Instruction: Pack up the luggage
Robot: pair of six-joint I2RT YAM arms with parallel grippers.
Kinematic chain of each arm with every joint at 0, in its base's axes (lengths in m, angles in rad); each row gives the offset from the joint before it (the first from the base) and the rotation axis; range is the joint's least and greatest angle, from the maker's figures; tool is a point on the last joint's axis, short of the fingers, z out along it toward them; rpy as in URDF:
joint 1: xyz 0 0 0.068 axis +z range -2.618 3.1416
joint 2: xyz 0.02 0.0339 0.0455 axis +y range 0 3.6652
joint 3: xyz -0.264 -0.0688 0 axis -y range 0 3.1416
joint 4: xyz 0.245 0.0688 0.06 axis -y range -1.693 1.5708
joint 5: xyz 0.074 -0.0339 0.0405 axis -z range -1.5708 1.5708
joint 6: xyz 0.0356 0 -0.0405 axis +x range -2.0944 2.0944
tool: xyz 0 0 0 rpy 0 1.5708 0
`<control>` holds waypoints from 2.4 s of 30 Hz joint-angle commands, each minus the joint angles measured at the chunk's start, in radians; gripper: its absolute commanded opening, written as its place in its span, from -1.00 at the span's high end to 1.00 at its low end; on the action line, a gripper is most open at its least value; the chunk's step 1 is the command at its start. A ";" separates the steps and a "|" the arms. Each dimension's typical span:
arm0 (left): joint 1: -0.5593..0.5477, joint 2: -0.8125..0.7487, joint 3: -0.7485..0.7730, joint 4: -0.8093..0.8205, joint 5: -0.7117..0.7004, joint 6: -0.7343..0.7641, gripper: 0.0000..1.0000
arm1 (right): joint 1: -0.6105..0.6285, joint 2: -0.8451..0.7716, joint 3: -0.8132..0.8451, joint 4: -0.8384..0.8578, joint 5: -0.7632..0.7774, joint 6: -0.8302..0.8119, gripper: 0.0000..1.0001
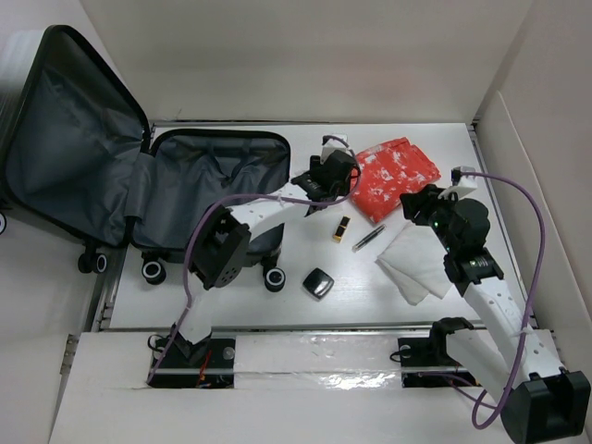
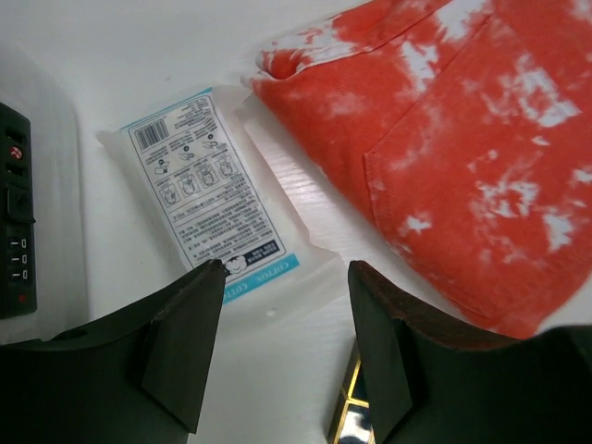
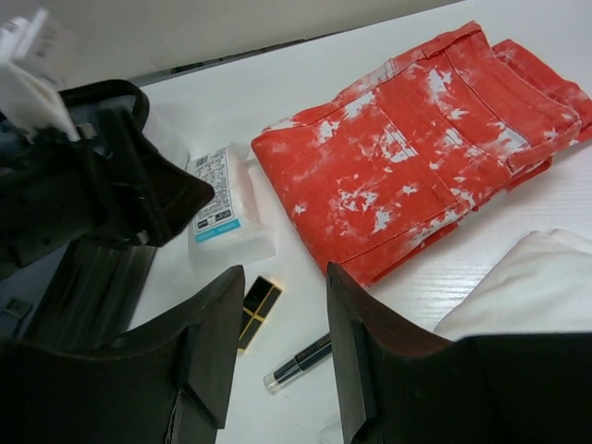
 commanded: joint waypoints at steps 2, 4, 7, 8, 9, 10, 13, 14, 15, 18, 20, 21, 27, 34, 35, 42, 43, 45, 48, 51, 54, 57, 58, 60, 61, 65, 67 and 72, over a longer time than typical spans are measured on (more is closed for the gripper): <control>-0.004 0.082 0.109 -0.106 -0.115 0.032 -0.07 | 0.007 -0.019 0.000 0.060 -0.008 -0.011 0.07; 0.006 0.111 0.121 -0.126 -0.149 0.029 -0.10 | 0.007 -0.019 -0.001 0.060 -0.004 -0.010 0.07; 0.029 0.137 0.118 -0.106 -0.140 0.029 -0.13 | 0.007 -0.015 0.000 0.066 -0.037 -0.011 0.07; 0.030 0.145 0.130 -0.109 -0.134 0.024 -0.13 | 0.007 -0.015 0.000 0.065 -0.035 -0.013 0.07; 0.039 0.155 0.140 -0.109 -0.123 0.024 -0.13 | 0.007 -0.015 -0.001 0.066 -0.029 -0.013 0.07; 0.039 0.178 0.149 -0.114 -0.121 0.026 -0.13 | 0.007 -0.014 -0.003 0.066 -0.024 -0.013 0.07; 0.050 0.235 0.195 -0.125 -0.105 0.033 -0.12 | 0.007 -0.008 -0.003 0.077 -0.066 -0.013 0.07; 0.050 0.249 0.219 -0.129 -0.092 0.032 -0.09 | 0.007 -0.008 0.000 0.074 -0.070 -0.020 0.07; 0.059 0.273 0.230 -0.132 -0.069 0.029 -0.07 | 0.007 -0.009 0.002 0.072 -0.073 -0.021 0.07; 0.059 0.304 0.253 -0.135 -0.034 0.027 -0.02 | 0.007 -0.012 -0.004 0.077 -0.055 -0.019 0.07; 0.059 0.320 0.239 -0.128 -0.011 0.027 0.08 | 0.007 -0.017 -0.001 0.074 -0.069 -0.021 0.07; 0.068 0.323 0.229 -0.109 0.010 0.026 0.33 | 0.007 -0.020 0.000 0.072 -0.072 -0.024 0.07; 0.068 0.268 0.138 -0.053 0.024 0.017 1.00 | 0.007 -0.028 -0.012 0.091 -0.066 -0.016 0.07; 0.057 -0.075 0.000 0.044 0.034 0.026 1.00 | 0.007 -0.017 -0.009 0.092 -0.093 -0.019 0.07; 0.057 -0.119 -0.047 0.070 0.040 0.027 1.00 | 0.007 -0.017 -0.009 0.092 -0.096 -0.022 0.08; 0.071 -0.522 -0.365 0.335 -0.049 0.006 1.00 | 0.007 0.003 -0.009 0.108 -0.126 -0.021 0.13; 0.082 -0.586 -0.397 0.342 -0.107 -0.017 1.00 | 0.016 0.007 -0.007 0.108 -0.129 -0.024 0.14; 0.118 -0.640 -0.489 0.320 -0.147 -0.058 1.00 | 0.016 0.021 -0.007 0.114 -0.133 -0.022 0.16; 0.227 -0.737 -0.632 0.317 -0.149 -0.147 1.00 | 0.016 0.052 -0.004 0.132 -0.182 -0.017 0.18; 0.353 -0.766 -0.722 0.314 0.018 -0.226 -0.13 | 0.045 0.107 0.006 0.141 -0.195 -0.031 0.18; 0.366 -0.772 -0.739 0.280 0.072 -0.224 -0.50 | 0.111 0.175 0.049 0.111 -0.161 -0.063 0.35; 0.329 -0.841 -0.784 0.300 0.046 -0.215 -0.53 | 0.218 0.276 0.110 0.057 -0.071 -0.117 1.00; 0.315 -0.886 -0.787 0.296 0.047 -0.214 -0.53 | 0.249 0.331 0.123 0.049 -0.029 -0.128 1.00; 0.315 -0.935 -0.798 0.273 0.093 -0.218 -0.51 | 0.303 0.397 0.155 0.014 0.072 -0.149 0.99; 0.315 -1.000 -0.807 0.271 0.160 -0.226 -0.44 | 0.344 0.467 0.202 -0.009 0.128 -0.154 0.55; 0.304 -1.179 -0.835 0.270 0.403 -0.220 0.25 | 0.385 0.584 0.255 -0.050 0.256 -0.128 -0.45; 0.304 -1.264 -0.802 0.178 0.501 -0.197 0.48 | 0.385 0.661 0.263 -0.032 0.278 -0.110 -0.53; 0.304 -1.374 -0.700 -0.072 0.486 -0.070 0.40 | 0.427 0.794 0.345 -0.046 0.315 -0.064 -0.55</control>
